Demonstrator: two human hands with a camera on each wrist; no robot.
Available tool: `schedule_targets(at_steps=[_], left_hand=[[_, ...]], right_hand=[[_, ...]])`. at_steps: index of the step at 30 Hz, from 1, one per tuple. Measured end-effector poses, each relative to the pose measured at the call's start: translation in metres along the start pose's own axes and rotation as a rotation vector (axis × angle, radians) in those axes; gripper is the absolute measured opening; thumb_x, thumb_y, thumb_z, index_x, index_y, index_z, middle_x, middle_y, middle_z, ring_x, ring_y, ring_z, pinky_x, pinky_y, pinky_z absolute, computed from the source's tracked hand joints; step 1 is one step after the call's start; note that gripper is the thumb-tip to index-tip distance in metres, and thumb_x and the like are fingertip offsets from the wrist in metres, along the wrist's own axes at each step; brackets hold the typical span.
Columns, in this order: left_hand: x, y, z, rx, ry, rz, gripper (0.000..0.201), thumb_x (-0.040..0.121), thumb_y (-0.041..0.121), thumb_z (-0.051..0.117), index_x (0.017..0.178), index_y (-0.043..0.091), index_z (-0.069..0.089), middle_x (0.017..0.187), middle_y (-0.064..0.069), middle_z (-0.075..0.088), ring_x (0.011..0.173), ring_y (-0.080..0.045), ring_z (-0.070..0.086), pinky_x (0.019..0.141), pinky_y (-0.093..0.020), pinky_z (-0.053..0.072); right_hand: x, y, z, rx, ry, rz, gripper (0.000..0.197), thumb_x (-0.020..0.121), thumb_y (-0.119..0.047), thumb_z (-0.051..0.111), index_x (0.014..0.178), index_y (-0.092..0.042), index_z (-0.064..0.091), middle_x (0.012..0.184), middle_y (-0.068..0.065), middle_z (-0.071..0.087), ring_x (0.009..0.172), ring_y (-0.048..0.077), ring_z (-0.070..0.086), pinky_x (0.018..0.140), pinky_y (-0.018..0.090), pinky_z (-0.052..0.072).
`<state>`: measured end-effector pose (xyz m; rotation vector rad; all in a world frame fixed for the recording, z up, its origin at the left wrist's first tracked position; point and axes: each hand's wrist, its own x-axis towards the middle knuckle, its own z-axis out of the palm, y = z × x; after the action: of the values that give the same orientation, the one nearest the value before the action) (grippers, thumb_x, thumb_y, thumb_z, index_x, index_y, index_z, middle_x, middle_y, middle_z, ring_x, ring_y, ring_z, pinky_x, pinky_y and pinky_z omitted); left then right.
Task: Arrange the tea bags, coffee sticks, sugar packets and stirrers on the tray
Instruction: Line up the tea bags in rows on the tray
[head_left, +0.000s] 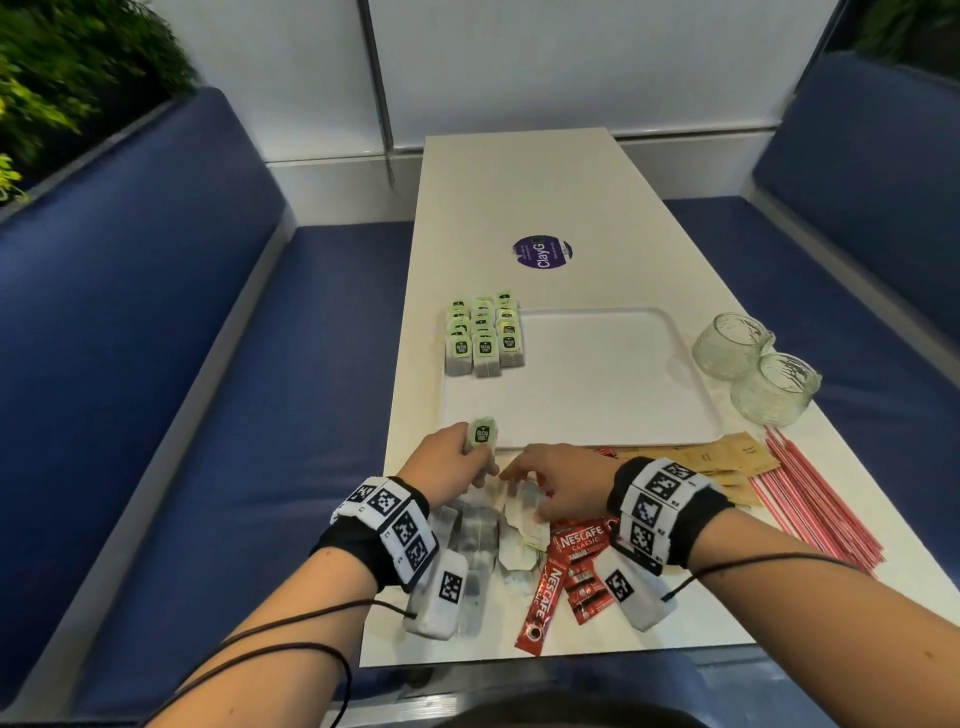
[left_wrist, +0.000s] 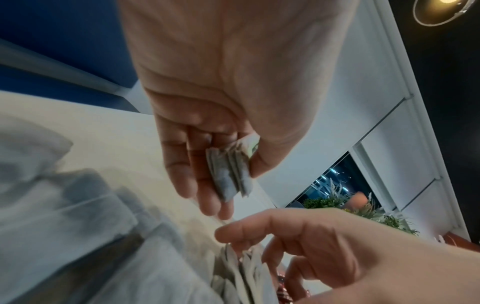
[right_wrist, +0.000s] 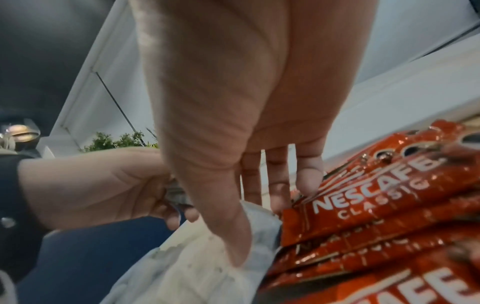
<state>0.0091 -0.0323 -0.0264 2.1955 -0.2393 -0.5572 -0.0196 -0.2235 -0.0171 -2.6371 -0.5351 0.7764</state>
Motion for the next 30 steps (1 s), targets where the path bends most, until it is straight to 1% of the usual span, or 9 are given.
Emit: schedule_targets(at_steps=[5,9,12,14,16,20,25,28,30], left_hand=[[-0.001,0.000,-0.002,-0.117,-0.012,-0.055,0.013,0.091,0.014,0.049,0.103,0.011,0.053,0.089,-0.001,0.076,0.083,-0.019,0.073,0.074,-0.040,0.059],[0.000,0.001,-0.004,-0.242,-0.007,-0.094,0.014,0.091,0.007,0.045,0.104,0.010,0.048,0.095,-0.009,0.073,0.074,-0.022,0.069,0.060,-0.034,0.054],[0.002,0.001,-0.004,-0.358,-0.019,-0.120,0.019,0.095,0.002,0.044,0.110,0.010,0.051,0.096,-0.013,0.072,0.073,-0.023,0.068,0.065,-0.037,0.053],[0.005,0.003,-0.003,-0.393,-0.026,-0.145,0.016,0.098,0.002,0.043,0.110,0.007,0.053,0.092,-0.014,0.070,0.076,-0.027,0.067,0.071,-0.040,0.054],[0.007,0.008,-0.002,-0.414,-0.032,-0.169,0.015,0.101,0.004,0.041,0.106,0.004,0.055,0.087,-0.014,0.068,0.076,-0.030,0.066,0.068,-0.038,0.054],[0.014,0.026,0.006,-0.550,-0.012,-0.162,0.018,0.104,0.015,0.043,0.096,0.010,0.058,0.091,-0.014,0.067,0.077,-0.025,0.068,0.070,-0.033,0.059],[0.022,0.042,0.010,-0.844,0.074,-0.188,0.026,0.107,0.014,0.036,0.095,0.001,0.056,0.079,-0.013,0.056,0.084,-0.027,0.067,0.077,-0.033,0.061],[0.025,0.045,0.008,-0.904,0.128,-0.216,0.029,0.107,0.016,0.037,0.098,-0.001,0.059,0.088,-0.020,0.057,0.081,-0.027,0.067,0.080,-0.037,0.060],[0.026,0.047,0.007,-0.971,0.156,-0.235,0.033,0.107,0.022,0.038,0.099,-0.002,0.060,0.084,-0.020,0.063,0.079,-0.028,0.066,0.085,-0.044,0.059]], right_hand=[[0.010,-0.002,-0.003,-0.093,-0.066,0.017,0.048,0.080,-0.025,0.068,0.126,-0.026,0.055,0.111,0.002,0.047,0.097,0.021,0.054,0.080,0.031,0.047],[0.011,0.002,-0.005,-0.058,-0.039,0.021,0.030,0.078,-0.024,0.071,0.106,-0.016,0.061,0.106,0.000,0.048,0.094,0.019,0.053,0.078,0.030,0.046],[0.004,0.005,-0.019,0.048,0.015,0.047,0.022,0.074,-0.021,0.073,0.091,-0.016,0.060,0.095,0.001,0.056,0.083,0.016,0.052,0.066,0.029,0.041],[0.000,0.007,-0.034,0.117,0.096,0.064,0.022,0.074,-0.022,0.074,0.088,-0.013,0.060,0.092,0.005,0.062,0.077,0.015,0.051,0.062,0.029,0.039],[0.000,0.007,-0.046,0.188,0.246,0.080,0.021,0.075,-0.024,0.074,0.086,-0.012,0.061,0.089,0.005,0.064,0.072,0.014,0.051,0.061,0.030,0.039],[0.012,0.001,-0.049,0.258,0.561,0.160,0.019,0.076,-0.025,0.069,0.078,-0.015,0.053,0.074,-0.001,0.058,0.066,0.017,0.051,0.055,0.029,0.036],[0.024,-0.010,-0.047,0.253,0.686,0.182,0.019,0.079,-0.023,0.064,0.078,-0.015,0.047,0.075,0.000,0.053,0.069,0.021,0.049,0.060,0.033,0.039],[0.027,-0.014,-0.045,0.267,0.707,0.164,0.020,0.082,-0.027,0.063,0.081,-0.014,0.049,0.079,0.002,0.056,0.072,0.021,0.052,0.061,0.032,0.039],[0.029,-0.015,-0.043,0.297,0.695,0.128,0.021,0.084,-0.030,0.064,0.083,-0.013,0.052,0.081,0.001,0.057,0.073,0.020,0.053,0.062,0.031,0.040]])
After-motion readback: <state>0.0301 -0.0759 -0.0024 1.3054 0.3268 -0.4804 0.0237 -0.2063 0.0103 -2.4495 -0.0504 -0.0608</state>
